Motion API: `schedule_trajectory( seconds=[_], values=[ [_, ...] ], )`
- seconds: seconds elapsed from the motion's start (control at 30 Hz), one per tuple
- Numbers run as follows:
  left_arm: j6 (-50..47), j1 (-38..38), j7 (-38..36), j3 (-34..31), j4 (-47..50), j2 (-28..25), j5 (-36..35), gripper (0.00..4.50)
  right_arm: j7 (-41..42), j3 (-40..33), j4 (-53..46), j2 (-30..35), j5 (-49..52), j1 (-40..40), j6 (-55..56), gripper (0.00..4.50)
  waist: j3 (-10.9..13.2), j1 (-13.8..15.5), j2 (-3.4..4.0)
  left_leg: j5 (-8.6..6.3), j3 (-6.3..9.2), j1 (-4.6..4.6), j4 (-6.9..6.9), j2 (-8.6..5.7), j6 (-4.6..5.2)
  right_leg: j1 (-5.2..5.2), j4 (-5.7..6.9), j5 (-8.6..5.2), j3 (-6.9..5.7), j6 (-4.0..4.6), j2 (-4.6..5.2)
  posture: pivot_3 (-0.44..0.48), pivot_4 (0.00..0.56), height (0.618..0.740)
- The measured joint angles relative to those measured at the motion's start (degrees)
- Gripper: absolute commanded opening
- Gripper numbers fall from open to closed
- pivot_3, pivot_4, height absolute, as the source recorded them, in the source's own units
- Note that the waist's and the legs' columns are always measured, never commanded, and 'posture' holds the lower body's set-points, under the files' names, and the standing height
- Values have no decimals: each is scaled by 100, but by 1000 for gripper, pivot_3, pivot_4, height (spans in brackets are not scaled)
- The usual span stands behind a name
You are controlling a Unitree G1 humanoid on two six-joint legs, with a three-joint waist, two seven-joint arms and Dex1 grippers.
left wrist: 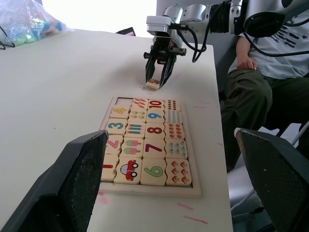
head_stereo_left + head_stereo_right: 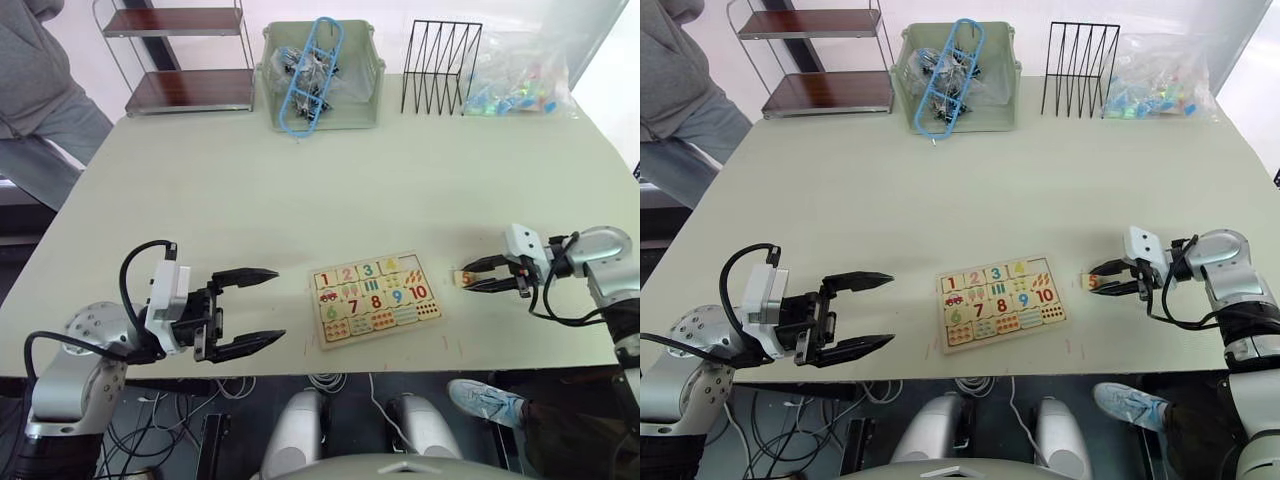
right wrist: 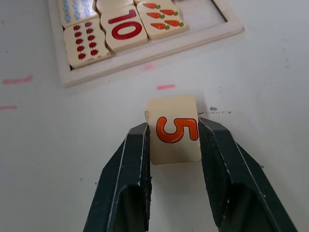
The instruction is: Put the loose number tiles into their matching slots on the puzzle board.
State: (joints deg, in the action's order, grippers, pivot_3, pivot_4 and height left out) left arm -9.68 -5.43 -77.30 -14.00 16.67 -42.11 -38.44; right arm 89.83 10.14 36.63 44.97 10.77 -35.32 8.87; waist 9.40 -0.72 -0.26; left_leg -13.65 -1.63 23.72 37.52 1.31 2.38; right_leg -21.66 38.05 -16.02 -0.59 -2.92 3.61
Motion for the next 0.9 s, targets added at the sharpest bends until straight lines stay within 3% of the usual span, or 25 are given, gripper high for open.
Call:
schedule_trajectory(
  seconds=[0.43,0.9],
  values=[
    [94,-234,162,-20,0,58,18,4500,-162,105,-1562,40,-130,-579,-1632,872,1,6,2,-1,5,5,-1,0,0,-5,-2,0,-2,1,21,0,150,740],
    [281,-700,771,-177,181,204,124,4500,-304,1186,-2507,-311,-873,-1398,-2760,872,1,-1,2,-1,9,10,-4,-4,0,-11,-3,-1,-5,1,35,0,150,740]
  ],
)
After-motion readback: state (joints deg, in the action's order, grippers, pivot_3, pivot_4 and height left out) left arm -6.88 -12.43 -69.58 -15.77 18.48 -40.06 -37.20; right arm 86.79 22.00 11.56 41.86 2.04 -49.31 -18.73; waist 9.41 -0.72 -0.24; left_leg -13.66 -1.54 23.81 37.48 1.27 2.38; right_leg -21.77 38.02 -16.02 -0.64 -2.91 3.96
